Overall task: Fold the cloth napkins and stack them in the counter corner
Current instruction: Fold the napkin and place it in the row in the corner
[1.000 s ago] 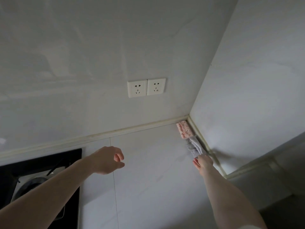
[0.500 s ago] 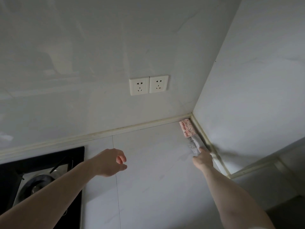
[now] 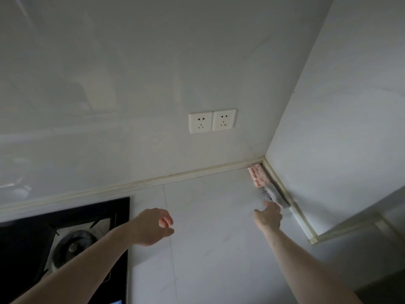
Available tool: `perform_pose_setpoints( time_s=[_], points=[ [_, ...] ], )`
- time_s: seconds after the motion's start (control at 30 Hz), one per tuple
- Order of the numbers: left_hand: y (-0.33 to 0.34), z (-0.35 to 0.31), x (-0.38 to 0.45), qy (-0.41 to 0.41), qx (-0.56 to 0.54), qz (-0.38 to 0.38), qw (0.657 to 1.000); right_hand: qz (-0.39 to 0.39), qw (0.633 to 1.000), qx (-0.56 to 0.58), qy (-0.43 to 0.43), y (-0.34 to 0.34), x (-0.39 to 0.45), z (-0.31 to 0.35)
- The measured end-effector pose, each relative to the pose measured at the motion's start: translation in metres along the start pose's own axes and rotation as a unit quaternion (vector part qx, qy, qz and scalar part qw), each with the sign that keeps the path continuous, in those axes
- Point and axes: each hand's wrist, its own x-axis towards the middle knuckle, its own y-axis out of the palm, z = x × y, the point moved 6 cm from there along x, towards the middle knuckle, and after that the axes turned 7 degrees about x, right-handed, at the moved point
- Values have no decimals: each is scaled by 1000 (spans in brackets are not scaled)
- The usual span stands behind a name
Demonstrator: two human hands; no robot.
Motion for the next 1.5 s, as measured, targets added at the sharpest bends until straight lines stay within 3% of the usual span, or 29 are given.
perform_pose_setpoints(
  time_s=[0.1, 0.27, 0.47, 0.63, 0.93, 1.17, 1.5],
  points=[
    [3, 27, -33, -17, -23, -18, 999, 34, 997, 33, -64, 21, -45, 29],
    [10, 103, -122, -72, -73, -90, 991, 181, 966, 46, -177, 87, -164, 108],
    [39, 202, -268, -144, -135, -173, 965, 310, 891, 26, -331, 166, -360, 178],
    [83, 283, -391, -225, -170, -236, 930, 433, 818, 26, -377, 215, -527, 192],
    [141, 399, -538, -318, -220, -297, 873, 543, 706, -29, -454, 276, -729, 199],
    [168, 484, -603, -383, -276, -326, 819, 587, 655, -67, -471, 350, -797, 237],
    [166, 598, -691, -461, -267, -382, 755, 636, 592, -85, -488, 455, -913, 291]
  ],
)
